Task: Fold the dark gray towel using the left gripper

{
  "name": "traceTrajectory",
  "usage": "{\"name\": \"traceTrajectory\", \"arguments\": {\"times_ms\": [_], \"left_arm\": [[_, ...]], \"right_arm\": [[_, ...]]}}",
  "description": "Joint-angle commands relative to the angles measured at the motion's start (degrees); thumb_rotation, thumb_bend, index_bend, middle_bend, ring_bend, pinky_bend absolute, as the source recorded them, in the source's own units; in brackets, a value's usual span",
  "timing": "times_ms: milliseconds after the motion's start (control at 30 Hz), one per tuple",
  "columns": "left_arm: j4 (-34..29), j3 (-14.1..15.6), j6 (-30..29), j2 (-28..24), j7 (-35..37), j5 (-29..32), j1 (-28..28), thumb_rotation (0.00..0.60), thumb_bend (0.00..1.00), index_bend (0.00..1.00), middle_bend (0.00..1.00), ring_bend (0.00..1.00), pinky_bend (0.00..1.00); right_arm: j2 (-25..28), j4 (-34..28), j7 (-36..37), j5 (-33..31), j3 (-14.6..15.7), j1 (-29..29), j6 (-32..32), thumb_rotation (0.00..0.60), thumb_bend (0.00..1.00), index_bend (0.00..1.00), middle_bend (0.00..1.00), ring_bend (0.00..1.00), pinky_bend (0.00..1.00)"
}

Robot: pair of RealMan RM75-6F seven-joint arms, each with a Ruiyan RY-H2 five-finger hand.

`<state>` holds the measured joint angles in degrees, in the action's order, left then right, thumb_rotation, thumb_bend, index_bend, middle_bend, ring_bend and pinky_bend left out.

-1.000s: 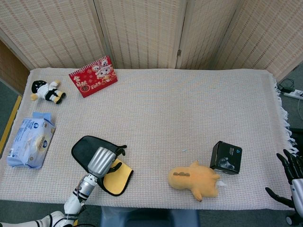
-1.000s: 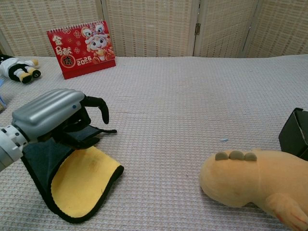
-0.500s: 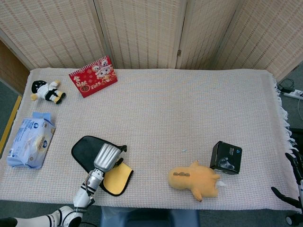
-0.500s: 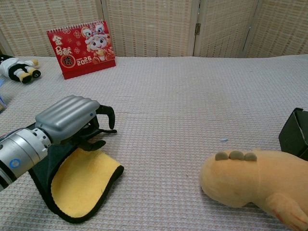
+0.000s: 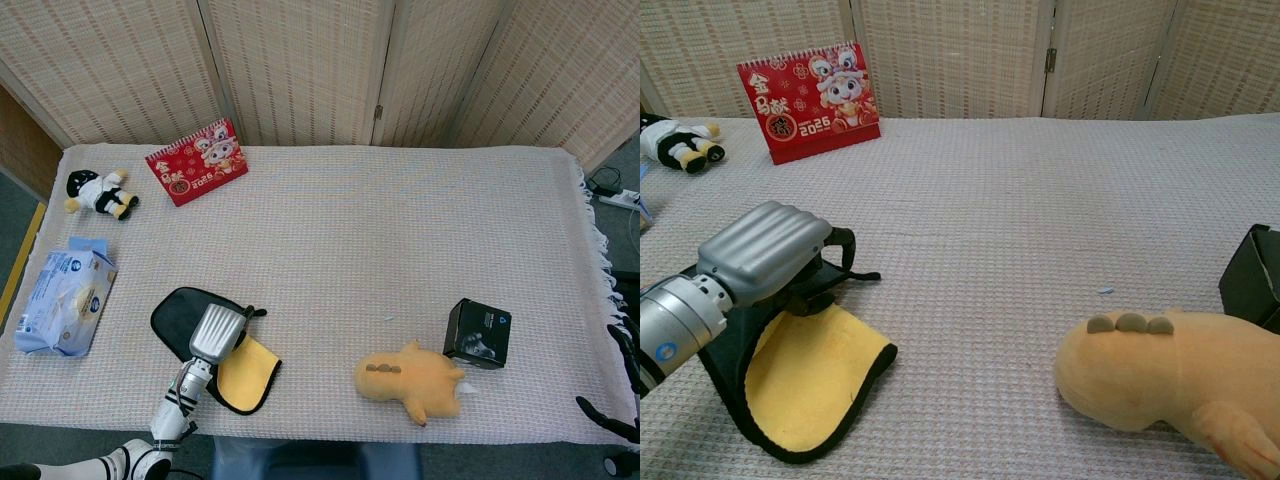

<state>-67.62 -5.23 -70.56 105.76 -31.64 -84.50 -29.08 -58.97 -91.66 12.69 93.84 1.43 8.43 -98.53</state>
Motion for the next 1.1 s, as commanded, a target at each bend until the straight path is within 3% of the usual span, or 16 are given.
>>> {"name": "traceTrajectory", "arguments": {"times_ms": [33, 467, 667, 1100], "left_arm": [[0.2, 0.3, -1.0, 0.2, -0.8, -0.4, 0.3, 0.600, 0.34, 0.48, 1.00, 1.00, 1.00], [4.5, 0.9, -5.1, 0.5, -1.5, -1.8, 1.8, 0.600, 0.34, 0.49, 1.00, 1.00, 1.00], [4.5, 1.3, -5.5, 0.3, -1.0, -1.7, 2.5, 0.600, 0.45, 0.54, 1.00, 1.00, 1.00], [5.4, 0.5, -9.5, 0.0, 3.0, -3.1, 3.4, 0.600, 0.47, 0.60, 1.00, 1.00, 1.00]], "right_arm": [[0.0, 0.1, 0.3, 0.2, 0.1, 0.2, -0.4, 0.600, 0.21, 0.00, 0.00, 0.00, 0.00], [-0.1, 0.2, 0.2, 0.6, 0.0, 0.4, -0.6, 0.600, 0.21, 0.00, 0.00, 0.00, 0.00], [-0.1, 0.2, 0.1, 1.0, 0.0, 0.5, -1.0, 0.600, 0.21, 0.00, 0.00, 0.00, 0.00], [-0.2, 0.2, 0.0, 1.3, 0.1, 0.5, -0.9, 0.600, 0.21, 0.00, 0.00, 0.00, 0.00]]}}
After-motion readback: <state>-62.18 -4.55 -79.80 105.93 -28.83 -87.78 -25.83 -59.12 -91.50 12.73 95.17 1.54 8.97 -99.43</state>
